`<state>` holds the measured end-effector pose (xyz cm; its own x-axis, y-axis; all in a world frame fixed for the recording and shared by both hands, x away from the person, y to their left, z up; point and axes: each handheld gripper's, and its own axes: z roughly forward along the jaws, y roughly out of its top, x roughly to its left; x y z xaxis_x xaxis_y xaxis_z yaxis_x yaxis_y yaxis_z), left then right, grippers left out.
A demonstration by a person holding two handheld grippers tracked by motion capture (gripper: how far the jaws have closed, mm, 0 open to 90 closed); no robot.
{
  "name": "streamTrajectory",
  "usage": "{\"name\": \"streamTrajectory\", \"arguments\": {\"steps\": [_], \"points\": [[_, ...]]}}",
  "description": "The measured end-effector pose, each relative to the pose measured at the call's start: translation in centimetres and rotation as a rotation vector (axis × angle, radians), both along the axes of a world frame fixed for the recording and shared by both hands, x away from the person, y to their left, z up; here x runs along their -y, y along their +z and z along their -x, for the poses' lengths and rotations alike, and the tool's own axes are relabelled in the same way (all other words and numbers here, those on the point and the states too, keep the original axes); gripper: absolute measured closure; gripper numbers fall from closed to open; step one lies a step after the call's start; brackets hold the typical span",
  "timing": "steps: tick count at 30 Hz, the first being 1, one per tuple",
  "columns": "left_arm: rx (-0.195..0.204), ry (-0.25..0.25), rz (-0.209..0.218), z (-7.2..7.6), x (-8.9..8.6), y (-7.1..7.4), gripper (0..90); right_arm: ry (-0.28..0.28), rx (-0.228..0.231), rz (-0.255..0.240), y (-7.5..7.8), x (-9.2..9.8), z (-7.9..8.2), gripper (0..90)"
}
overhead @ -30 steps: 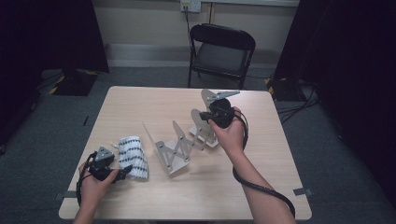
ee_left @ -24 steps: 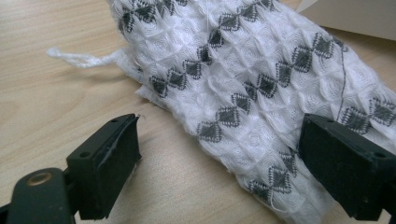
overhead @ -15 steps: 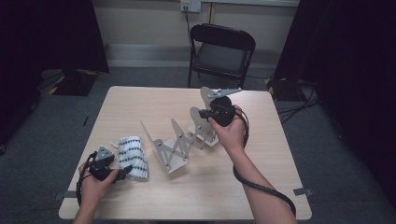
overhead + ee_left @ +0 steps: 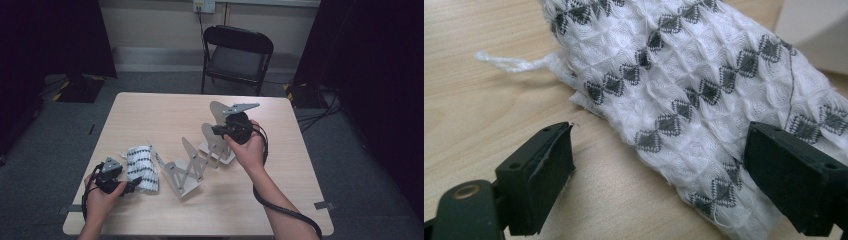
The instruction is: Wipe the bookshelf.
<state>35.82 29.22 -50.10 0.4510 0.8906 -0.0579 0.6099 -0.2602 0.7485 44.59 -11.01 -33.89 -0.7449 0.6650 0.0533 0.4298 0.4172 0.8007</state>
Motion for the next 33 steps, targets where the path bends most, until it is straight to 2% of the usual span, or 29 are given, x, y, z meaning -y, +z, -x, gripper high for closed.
{"name": "streamTrajectory", "arguments": {"steps": [5,11,15,16,22,23,25,26,27,30,31,33], "points": [[0.000,0.001,0.000,0.0,0.0,0.0,12.4,-0.003,-0.008,-0.004,-0.8,1.7,0.1,90.0],[-0.001,0.002,0.002,0.0,0.0,0.0,12.3,-0.024,-0.015,0.002,-1.8,3.8,-0.7,90.0],[0.000,0.001,0.001,0.0,0.0,0.0,12.3,-0.031,-0.011,0.013,-2.2,4.3,-1.1,90.0],[-0.001,0.001,0.001,0.0,0.0,0.0,12.3,-0.038,-0.012,0.030,-2.6,4.5,-1.3,90.0],[-0.001,0.001,0.001,0.0,0.0,0.0,12.3,-0.053,-0.013,0.022,-3.2,5.0,-1.4,89.3],[0.000,0.001,0.001,0.0,0.0,0.0,12.3,-0.055,-0.005,0.031,-3.2,4.9,-1.2,87.5],[0.000,0.001,0.001,0.0,0.0,0.0,12.3,-0.062,0.040,0.055,-3.1,4.7,-0.8,77.2],[-0.001,0.001,0.000,0.0,0.0,0.0,12.3,-0.079,0.055,0.046,-2.9,4.7,-0.6,76.1],[0.000,0.002,0.001,0.0,0.0,0.0,12.3,-0.078,0.055,0.036,-2.7,4.8,-0.5,76.1],[0.000,0.003,0.001,0.0,0.0,0.0,12.3,-0.092,0.077,0.065,-2.3,5.1,0.1,69.1],[0.000,0.003,0.001,0.0,0.0,0.0,12.3,-0.096,0.069,0.047,-2.2,5.2,0.3,67.3],[0.000,0.003,0.000,0.0,0.0,0.0,12.3,-0.102,0.078,0.047,-2.0,5.4,0.7,64.7]]}}
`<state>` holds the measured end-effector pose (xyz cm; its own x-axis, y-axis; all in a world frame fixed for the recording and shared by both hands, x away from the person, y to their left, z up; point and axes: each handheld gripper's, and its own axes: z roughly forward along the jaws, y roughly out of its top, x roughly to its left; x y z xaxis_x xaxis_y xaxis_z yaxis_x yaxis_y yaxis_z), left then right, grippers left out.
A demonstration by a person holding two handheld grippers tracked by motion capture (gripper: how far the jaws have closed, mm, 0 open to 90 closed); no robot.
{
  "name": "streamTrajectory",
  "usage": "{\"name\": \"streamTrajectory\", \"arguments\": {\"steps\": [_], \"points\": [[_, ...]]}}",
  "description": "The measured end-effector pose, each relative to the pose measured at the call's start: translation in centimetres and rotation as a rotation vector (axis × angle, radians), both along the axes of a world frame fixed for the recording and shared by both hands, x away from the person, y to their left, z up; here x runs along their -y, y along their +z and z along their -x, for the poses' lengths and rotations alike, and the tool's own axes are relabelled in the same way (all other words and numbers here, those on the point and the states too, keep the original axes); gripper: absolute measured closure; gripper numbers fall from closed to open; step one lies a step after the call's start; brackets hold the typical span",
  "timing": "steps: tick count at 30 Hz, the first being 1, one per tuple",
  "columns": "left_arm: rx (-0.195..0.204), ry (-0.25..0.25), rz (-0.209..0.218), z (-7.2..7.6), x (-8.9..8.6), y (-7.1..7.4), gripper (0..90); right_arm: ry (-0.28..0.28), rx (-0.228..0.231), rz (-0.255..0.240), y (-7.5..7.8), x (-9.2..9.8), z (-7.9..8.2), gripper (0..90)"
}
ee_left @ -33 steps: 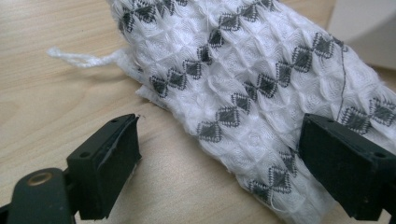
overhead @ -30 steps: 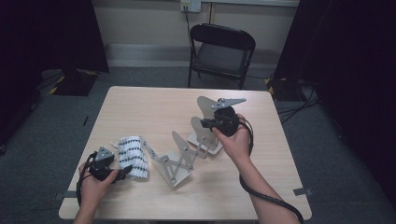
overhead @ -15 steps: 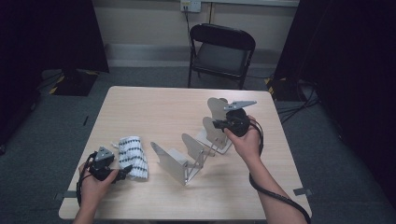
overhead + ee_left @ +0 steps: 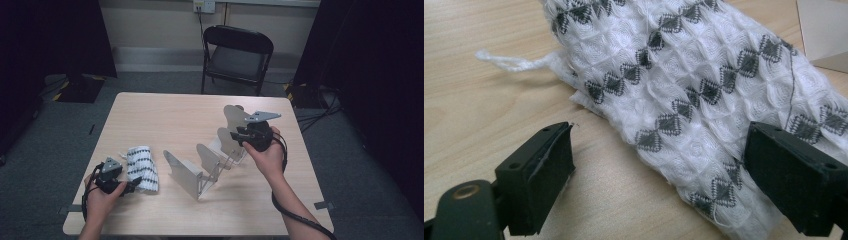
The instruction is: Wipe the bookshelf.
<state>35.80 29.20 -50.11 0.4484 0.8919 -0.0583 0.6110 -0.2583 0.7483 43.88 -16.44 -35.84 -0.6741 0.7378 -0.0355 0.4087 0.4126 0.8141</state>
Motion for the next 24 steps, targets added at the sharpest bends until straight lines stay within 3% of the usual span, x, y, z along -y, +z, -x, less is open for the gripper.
{"name": "streamTrajectory", "arguments": {"steps": [5,11,17,24], "points": [[0.000,0.000,-0.002,0.0,0.0,0.0,12.2,0.010,-0.012,-0.029,0.3,0.0,1.1,59.8],[0.000,0.000,-0.002,0.0,0.0,0.0,12.2,0.015,0.014,0.004,0.7,-0.1,2.5,55.5],[0.000,0.001,-0.002,0.0,0.0,0.0,12.1,0.019,0.005,-0.014,1.1,0.1,3.2,54.3],[-0.001,0.002,-0.005,0.0,0.1,0.0,11.9,0.050,-0.008,-0.016,1.1,-1.0,3.7,52.4]]}}
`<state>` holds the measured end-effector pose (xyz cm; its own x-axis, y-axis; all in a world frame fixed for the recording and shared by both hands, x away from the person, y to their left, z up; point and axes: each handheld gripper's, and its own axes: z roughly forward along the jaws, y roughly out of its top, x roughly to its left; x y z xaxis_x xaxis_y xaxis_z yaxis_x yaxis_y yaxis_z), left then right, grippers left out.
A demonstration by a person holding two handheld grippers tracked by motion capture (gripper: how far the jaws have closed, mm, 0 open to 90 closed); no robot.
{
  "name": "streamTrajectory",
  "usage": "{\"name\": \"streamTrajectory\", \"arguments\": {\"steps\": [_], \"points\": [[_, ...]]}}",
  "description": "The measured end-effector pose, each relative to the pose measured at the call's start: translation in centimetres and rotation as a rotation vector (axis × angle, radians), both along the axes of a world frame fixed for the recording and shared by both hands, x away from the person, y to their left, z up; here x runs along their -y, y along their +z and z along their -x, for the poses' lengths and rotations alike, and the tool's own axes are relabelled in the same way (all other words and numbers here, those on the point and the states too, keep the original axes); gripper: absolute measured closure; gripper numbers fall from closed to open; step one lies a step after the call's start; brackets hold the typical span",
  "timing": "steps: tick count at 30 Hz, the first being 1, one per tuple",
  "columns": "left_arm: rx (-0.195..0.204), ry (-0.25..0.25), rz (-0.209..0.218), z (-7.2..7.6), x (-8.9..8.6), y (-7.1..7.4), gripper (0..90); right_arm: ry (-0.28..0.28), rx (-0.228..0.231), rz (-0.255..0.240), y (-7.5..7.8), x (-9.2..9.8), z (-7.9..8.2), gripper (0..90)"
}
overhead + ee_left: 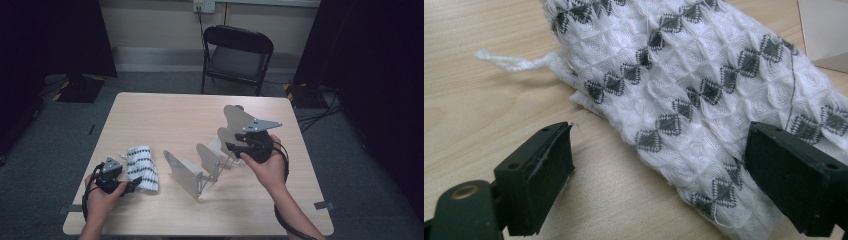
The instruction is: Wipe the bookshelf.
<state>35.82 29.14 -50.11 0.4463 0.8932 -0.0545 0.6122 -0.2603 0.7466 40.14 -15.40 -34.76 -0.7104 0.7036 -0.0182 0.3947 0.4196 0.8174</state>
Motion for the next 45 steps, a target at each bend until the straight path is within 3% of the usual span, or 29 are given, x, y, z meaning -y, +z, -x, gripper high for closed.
{"name": "streamTrajectory", "arguments": {"steps": [14,21,26,33,45], "points": [[0.000,0.001,0.002,0.0,0.0,0.0,11.7,0.053,0.000,-0.021,1.3,-3.7,-0.4,49.7],[0.000,0.001,0.002,0.0,0.0,0.0,11.7,0.082,-0.033,-0.035,0.9,-5.4,-0.5,48.8],[0.001,-0.001,0.000,-0.1,0.0,0.0,11.5,0.087,-0.054,-0.054,0.5,-5.7,-0.6,48.5],[0.001,-0.002,0.002,-0.1,0.0,0.0,11.3,0.095,-0.061,-0.029,0.2,-6.1,-0.3,48.6],[0.000,-0.003,0.002,-0.1,0.0,0.0,11.2,0.090,-0.131,-0.021,-2.0,-6.2,-0.7,56.7]]}}
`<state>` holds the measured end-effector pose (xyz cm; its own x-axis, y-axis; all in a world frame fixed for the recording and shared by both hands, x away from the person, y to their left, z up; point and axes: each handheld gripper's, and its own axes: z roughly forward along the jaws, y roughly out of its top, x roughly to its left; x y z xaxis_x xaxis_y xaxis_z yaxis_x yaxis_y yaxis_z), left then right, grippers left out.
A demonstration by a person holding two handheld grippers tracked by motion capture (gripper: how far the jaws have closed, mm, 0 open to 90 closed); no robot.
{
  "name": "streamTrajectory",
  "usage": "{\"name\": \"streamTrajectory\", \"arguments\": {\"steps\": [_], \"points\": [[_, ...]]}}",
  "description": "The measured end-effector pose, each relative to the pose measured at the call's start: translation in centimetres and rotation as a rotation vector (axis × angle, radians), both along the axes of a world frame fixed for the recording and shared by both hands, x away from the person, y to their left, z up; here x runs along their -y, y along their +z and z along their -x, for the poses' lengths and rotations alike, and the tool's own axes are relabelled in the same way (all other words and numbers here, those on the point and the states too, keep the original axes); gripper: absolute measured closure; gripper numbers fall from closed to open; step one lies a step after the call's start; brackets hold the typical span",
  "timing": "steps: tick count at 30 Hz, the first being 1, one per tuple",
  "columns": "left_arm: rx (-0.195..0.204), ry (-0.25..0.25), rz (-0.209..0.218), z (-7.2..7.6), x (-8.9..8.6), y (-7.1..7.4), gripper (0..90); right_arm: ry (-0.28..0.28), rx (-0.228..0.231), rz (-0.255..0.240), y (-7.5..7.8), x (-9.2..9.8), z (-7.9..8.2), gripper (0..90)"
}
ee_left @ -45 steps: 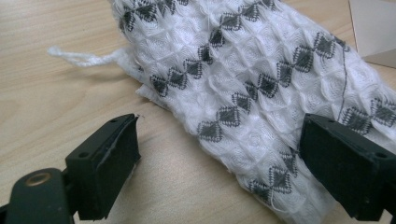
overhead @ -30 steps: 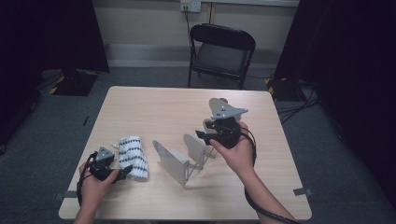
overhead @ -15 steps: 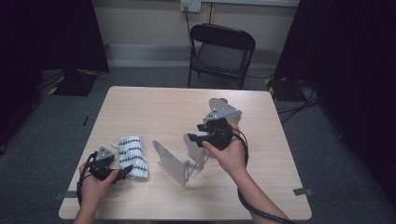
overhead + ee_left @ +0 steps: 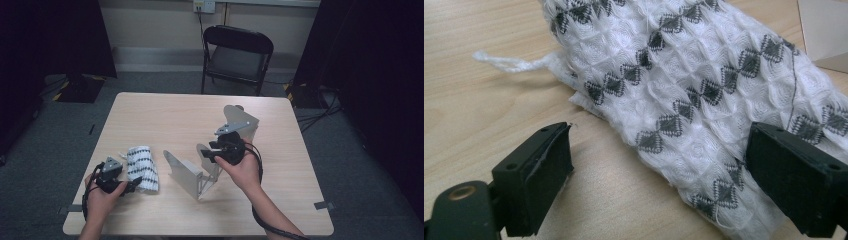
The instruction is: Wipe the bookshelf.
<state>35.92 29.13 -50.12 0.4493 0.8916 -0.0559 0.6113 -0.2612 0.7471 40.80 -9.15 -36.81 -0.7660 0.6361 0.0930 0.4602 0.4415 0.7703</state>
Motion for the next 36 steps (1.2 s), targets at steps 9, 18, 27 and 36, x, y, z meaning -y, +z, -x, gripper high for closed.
{"name": "streamTrajectory", "arguments": {"steps": [9,18,27,36], "points": [[0.000,0.000,0.000,0.0,0.0,0.0,11.2,-0.010,-0.027,0.027,-0.9,-0.5,-0.3,68.5],[0.000,0.000,0.000,0.0,0.0,0.0,11.2,0.006,-0.036,0.053,-1.2,-0.7,-0.3,87.6],[0.000,0.000,0.000,0.0,0.0,0.0,11.2,0.014,-0.010,0.083,-0.7,-0.9,-0.2,90.0],[-0.001,0.000,0.001,0.0,0.0,0.0,11.2,0.006,-0.021,0.061,0.5,0.2,-0.6,90.0]]}}
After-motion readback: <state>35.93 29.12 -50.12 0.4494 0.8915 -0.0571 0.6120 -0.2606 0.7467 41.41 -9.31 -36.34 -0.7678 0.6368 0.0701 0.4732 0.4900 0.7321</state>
